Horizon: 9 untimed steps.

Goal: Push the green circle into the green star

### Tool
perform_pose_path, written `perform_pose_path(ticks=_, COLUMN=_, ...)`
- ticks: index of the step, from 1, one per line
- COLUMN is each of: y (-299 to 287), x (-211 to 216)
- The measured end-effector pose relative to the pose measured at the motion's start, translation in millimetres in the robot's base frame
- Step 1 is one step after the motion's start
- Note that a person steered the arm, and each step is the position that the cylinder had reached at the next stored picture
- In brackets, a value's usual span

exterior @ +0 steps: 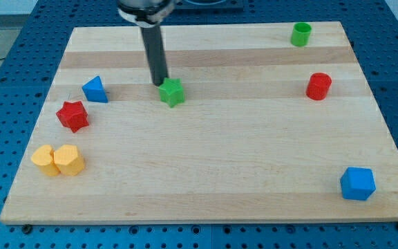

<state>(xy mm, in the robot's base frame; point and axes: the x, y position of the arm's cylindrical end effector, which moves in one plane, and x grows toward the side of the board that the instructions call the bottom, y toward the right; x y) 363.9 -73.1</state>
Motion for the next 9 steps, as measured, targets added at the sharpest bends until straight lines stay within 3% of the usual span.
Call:
perform_pose_path(ticks=1, y=13.7, x=-29.2)
perform_pose_path(ticks=2, y=111.7, x=-68.1)
perform_pose_path(ticks=4, y=356.4, x=-90.5)
perform_pose_path(ticks=5, y=354.5, x=-146.4)
perform_pose_path(ticks=7, y=176.4, x=-92.3)
perform_pose_path(ticks=8, y=131.5, x=-95.7)
perform_pose_path(ticks=9, y=71.3, x=-54.9)
